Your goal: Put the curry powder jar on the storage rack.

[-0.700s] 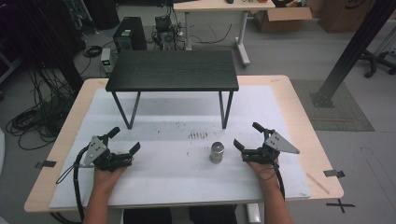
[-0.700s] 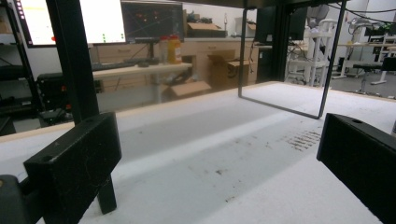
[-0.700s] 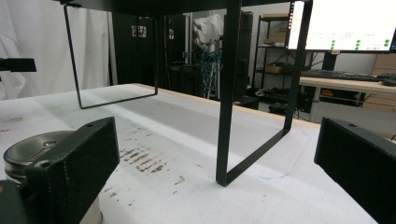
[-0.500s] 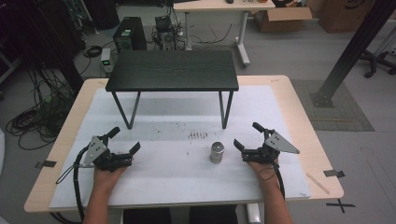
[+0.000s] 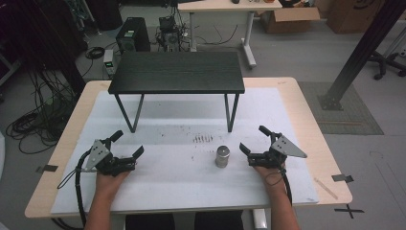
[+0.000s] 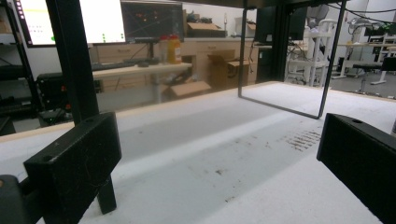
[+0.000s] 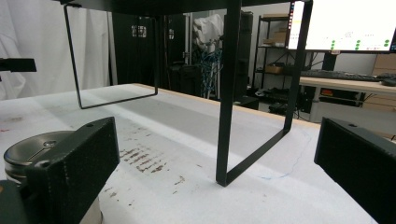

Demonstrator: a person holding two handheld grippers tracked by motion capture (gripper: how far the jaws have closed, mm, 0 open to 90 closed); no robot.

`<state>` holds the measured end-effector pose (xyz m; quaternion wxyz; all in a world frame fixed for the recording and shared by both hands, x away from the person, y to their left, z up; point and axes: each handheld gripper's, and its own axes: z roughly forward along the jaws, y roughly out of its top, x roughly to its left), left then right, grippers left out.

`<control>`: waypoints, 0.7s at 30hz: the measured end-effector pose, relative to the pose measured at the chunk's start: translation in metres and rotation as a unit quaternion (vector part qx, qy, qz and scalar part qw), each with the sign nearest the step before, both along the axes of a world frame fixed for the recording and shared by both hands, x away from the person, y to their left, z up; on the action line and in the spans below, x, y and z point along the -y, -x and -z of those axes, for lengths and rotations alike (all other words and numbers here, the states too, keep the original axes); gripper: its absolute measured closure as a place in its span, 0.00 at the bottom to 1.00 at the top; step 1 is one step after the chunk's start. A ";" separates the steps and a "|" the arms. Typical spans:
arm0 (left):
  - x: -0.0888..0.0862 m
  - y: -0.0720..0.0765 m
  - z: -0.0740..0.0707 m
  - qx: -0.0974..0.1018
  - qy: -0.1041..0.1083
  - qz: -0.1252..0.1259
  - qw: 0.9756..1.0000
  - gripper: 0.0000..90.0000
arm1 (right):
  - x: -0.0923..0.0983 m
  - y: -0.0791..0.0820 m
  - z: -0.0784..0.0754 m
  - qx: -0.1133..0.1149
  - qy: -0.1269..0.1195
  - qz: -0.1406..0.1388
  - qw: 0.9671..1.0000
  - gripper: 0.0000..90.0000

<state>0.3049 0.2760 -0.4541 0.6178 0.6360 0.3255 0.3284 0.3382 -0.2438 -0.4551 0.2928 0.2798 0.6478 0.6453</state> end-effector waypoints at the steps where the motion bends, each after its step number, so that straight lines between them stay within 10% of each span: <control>1: 0.000 0.000 0.000 0.000 0.000 0.000 1.000 0.00 | 0.000 0.000 0.000 0.001 0.000 0.000 1.000 0.00; 21: 0.000 0.000 0.000 0.001 -0.003 -0.001 1.000 0.00 | 0.003 -0.001 0.000 -0.008 -0.018 0.003 1.000 0.00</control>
